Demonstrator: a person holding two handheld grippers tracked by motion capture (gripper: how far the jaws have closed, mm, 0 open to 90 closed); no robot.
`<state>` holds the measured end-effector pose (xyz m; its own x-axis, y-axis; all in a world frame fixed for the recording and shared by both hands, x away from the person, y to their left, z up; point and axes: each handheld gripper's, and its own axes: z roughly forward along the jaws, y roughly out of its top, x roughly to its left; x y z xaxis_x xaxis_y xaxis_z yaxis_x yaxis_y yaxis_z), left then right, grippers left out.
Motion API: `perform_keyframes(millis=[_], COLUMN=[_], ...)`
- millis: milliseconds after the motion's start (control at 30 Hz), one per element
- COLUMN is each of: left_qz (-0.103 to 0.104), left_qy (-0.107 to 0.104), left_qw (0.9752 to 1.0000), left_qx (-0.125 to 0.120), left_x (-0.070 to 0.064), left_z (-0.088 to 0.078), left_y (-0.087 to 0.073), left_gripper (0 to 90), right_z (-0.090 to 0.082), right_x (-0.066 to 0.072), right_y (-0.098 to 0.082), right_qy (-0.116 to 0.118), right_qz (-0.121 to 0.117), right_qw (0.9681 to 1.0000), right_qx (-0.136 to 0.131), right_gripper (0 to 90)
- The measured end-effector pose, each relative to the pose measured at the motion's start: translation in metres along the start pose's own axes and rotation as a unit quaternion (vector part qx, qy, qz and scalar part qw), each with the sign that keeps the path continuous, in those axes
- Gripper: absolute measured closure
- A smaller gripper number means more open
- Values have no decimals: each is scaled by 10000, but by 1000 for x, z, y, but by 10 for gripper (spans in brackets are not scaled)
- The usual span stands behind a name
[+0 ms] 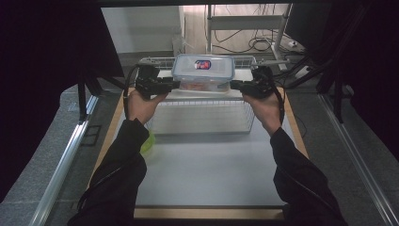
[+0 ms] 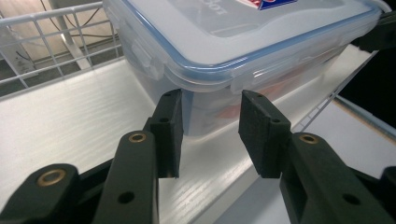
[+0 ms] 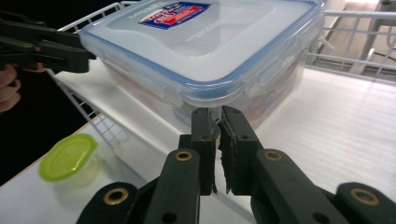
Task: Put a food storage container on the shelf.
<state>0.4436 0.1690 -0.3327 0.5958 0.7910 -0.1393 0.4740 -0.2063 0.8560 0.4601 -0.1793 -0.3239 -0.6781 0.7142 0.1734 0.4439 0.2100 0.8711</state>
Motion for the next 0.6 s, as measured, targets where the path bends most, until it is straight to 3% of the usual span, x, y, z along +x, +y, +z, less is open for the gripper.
perform_keyframes(millis=[200,333,467,600], left_qz=[-23,-21,-93,-34], left_qy=[27,136,68,65], left_qw=[10000,9999,9999,10000], left_qx=[44,97,60,17], left_x=[1,3,5,3], left_z=[1,3,3,-1], left_y=[-1,-2,-4,-5], left_gripper=[593,615,614,608], right_z=[9,12,13,11], right_x=[-3,-3,-1,-1], right_y=[5,7,7,4], right_qy=[-175,-193,-200,-84], right_qz=[109,130,109,124], right_qw=[9998,9997,9997,9998], right_qx=[-49,-52,-45,-89], right_gripper=[842,844,842,814])
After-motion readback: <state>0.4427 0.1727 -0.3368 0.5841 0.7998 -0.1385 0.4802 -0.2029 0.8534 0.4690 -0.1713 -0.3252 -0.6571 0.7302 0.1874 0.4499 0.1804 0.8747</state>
